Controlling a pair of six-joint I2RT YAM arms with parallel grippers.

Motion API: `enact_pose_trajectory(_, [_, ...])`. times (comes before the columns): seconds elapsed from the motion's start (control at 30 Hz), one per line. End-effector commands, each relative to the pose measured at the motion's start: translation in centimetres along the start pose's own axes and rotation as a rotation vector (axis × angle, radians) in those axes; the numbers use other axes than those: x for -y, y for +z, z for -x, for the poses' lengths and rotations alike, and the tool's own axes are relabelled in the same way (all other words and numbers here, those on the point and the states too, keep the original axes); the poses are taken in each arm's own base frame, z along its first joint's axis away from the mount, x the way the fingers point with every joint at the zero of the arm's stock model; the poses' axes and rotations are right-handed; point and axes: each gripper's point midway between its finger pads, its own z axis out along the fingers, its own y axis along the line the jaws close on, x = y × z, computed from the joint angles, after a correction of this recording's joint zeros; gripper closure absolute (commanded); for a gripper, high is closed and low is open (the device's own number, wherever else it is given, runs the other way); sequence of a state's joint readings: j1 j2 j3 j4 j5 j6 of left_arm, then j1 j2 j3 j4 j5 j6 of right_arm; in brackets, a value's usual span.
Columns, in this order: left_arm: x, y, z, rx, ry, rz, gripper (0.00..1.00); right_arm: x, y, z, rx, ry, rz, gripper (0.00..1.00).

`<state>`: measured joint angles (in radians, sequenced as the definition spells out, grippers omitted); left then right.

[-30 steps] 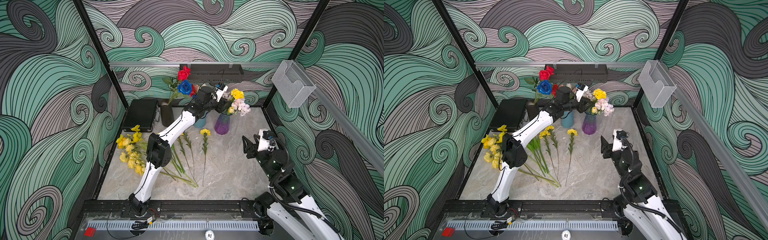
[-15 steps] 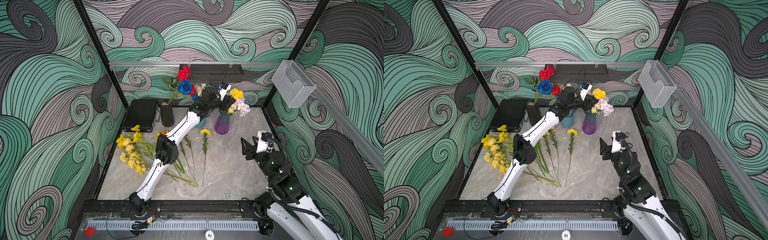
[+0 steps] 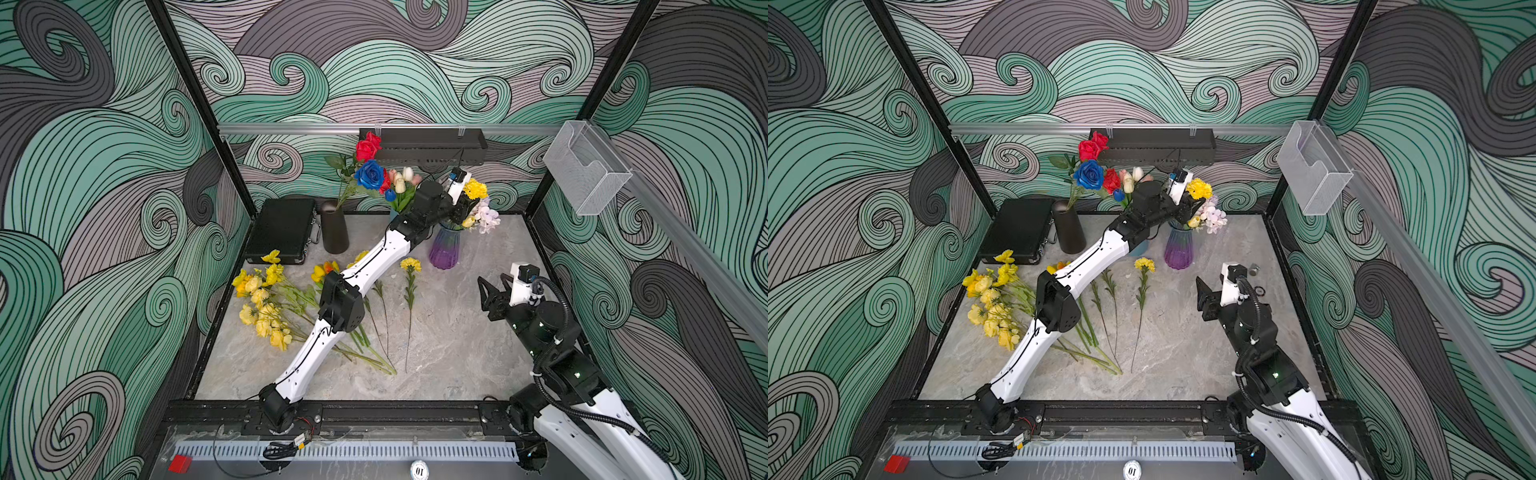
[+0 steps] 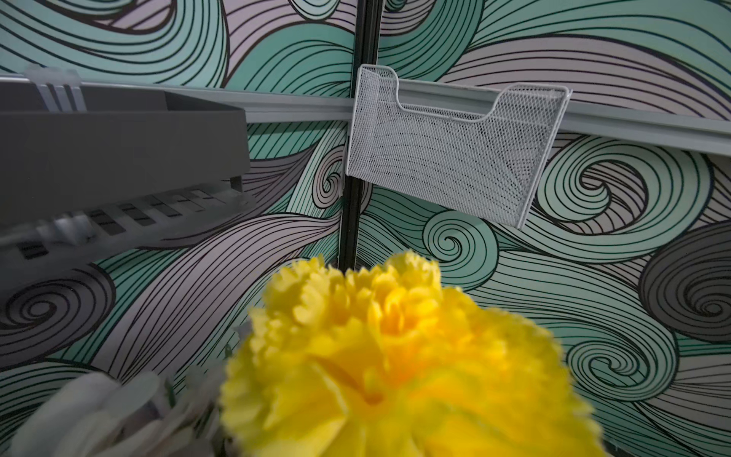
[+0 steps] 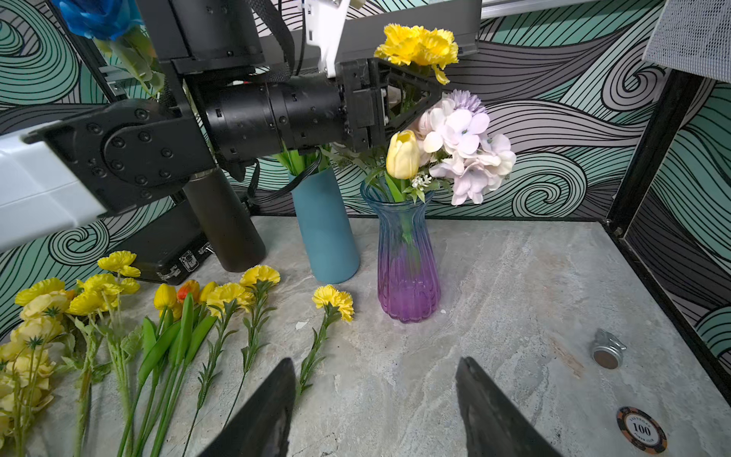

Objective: Pick out yellow flowers from the vase
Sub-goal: Pick up the flower from the vase, then place the flower at the center of the board.

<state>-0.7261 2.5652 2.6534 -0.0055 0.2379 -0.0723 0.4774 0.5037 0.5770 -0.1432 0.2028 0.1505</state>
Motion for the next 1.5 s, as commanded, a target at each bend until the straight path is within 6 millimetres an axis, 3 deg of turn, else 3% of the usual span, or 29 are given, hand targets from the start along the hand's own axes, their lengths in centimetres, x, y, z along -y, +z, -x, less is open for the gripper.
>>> enact_pose_trajectory(0.0, [-0.3,0.3,2.3,0.102,-0.002,0.028,0.62,-0.2,0.2,0.3,0.018,0.026,0.013,0.36])
enact_pose_trajectory(0.3, [0.5,-0.8,5.3,0.144,0.009,0.009,0.73,-0.7,0.7,0.8,0.018,0.027,0.033,0.36])
enact_pose_trajectory(0.73, [2.1,-4.1,11.1,0.183,0.016,-0.013,0.79,-2.1,3.7,0.9,-0.016,0.029,0.074,0.36])
enact_pose_trajectory(0.93, [2.5,-5.5,12.9,0.197,0.022,-0.013,0.79,-2.6,5.1,2.0,0.016,0.009,0.085,0.37])
enact_pose_trajectory(1.17, [3.0,-7.0,14.2,0.203,0.025,-0.02,0.8,-5.4,8.1,4.5,0.139,-0.107,0.197,0.42])
enact_pose_trajectory(1.3, [3.3,-7.9,14.6,0.197,0.024,-0.021,0.8,-6.9,10.0,4.8,0.207,-0.206,0.256,0.42])
enact_pose_trajectory(1.47, [3.5,-8.7,14.8,0.196,0.03,-0.021,0.8,-6.8,12.5,5.7,0.303,-0.306,0.235,0.42])
